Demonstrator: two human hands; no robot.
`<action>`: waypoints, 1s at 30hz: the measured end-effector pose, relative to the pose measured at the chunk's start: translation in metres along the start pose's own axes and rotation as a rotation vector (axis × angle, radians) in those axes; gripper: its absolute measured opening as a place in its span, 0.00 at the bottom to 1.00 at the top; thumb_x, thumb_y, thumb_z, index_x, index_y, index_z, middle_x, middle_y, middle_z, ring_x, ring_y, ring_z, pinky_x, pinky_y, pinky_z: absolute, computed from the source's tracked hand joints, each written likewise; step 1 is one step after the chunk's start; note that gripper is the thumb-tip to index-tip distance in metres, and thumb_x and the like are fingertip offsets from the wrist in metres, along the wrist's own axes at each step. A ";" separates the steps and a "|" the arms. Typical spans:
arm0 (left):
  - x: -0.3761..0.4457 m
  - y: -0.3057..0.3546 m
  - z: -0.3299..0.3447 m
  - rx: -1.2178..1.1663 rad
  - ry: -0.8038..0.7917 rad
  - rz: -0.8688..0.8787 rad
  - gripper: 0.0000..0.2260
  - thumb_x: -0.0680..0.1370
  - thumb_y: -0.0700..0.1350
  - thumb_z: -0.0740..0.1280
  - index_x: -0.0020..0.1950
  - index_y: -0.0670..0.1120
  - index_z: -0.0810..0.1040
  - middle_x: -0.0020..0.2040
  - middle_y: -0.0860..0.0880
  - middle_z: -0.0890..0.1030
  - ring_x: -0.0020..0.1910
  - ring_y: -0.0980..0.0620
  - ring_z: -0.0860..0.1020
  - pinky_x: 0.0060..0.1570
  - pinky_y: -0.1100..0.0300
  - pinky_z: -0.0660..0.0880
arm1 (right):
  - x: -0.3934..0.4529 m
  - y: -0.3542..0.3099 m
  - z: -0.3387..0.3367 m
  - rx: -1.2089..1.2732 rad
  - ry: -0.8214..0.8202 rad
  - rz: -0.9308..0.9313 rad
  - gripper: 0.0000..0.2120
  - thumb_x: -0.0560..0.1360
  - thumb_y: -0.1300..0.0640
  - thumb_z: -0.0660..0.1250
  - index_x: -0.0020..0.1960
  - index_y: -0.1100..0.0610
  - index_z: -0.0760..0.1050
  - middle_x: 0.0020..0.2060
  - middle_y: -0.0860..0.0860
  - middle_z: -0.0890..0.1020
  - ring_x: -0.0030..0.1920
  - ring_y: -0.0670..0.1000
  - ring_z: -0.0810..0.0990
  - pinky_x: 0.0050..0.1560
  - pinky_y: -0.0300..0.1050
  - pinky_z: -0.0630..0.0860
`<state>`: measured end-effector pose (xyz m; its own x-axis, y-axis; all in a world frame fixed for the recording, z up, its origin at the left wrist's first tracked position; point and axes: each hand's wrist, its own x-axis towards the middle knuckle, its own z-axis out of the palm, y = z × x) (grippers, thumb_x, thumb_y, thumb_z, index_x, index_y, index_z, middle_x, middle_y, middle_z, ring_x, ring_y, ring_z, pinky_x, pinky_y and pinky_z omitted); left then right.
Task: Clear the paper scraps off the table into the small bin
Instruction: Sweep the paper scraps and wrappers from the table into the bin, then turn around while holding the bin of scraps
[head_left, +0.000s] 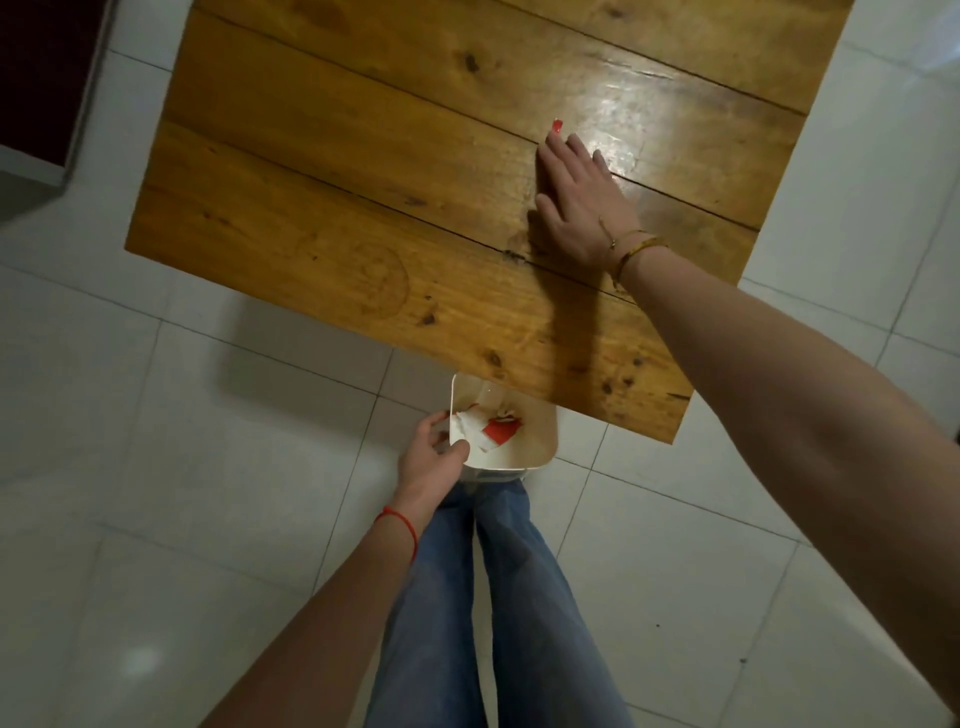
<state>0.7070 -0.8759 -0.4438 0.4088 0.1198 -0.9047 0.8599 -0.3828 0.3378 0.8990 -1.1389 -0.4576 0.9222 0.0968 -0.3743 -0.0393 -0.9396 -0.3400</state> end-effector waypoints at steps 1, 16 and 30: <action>0.000 0.001 0.000 0.005 0.006 0.005 0.25 0.70 0.40 0.66 0.67 0.53 0.71 0.51 0.58 0.79 0.49 0.61 0.77 0.52 0.56 0.79 | -0.007 -0.001 0.003 -0.005 0.000 -0.019 0.28 0.82 0.48 0.50 0.78 0.58 0.50 0.79 0.54 0.51 0.79 0.56 0.47 0.78 0.53 0.44; -0.002 0.000 -0.003 0.062 -0.014 0.029 0.26 0.71 0.41 0.66 0.69 0.49 0.69 0.60 0.45 0.79 0.56 0.45 0.79 0.58 0.45 0.77 | -0.162 -0.057 0.105 -0.039 -0.123 -0.261 0.29 0.82 0.45 0.47 0.79 0.54 0.45 0.79 0.51 0.49 0.79 0.52 0.43 0.78 0.54 0.41; -0.066 -0.024 -0.034 0.116 -0.056 0.125 0.21 0.70 0.39 0.66 0.62 0.52 0.73 0.54 0.46 0.81 0.50 0.49 0.79 0.56 0.47 0.78 | -0.278 -0.128 0.090 0.229 0.158 -0.018 0.21 0.80 0.52 0.59 0.71 0.57 0.67 0.67 0.54 0.73 0.68 0.54 0.69 0.71 0.50 0.66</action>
<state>0.6692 -0.8435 -0.3835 0.4900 0.0147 -0.8716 0.7608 -0.4953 0.4194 0.6133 -1.0165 -0.3876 0.9714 0.0433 -0.2333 -0.0920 -0.8377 -0.5383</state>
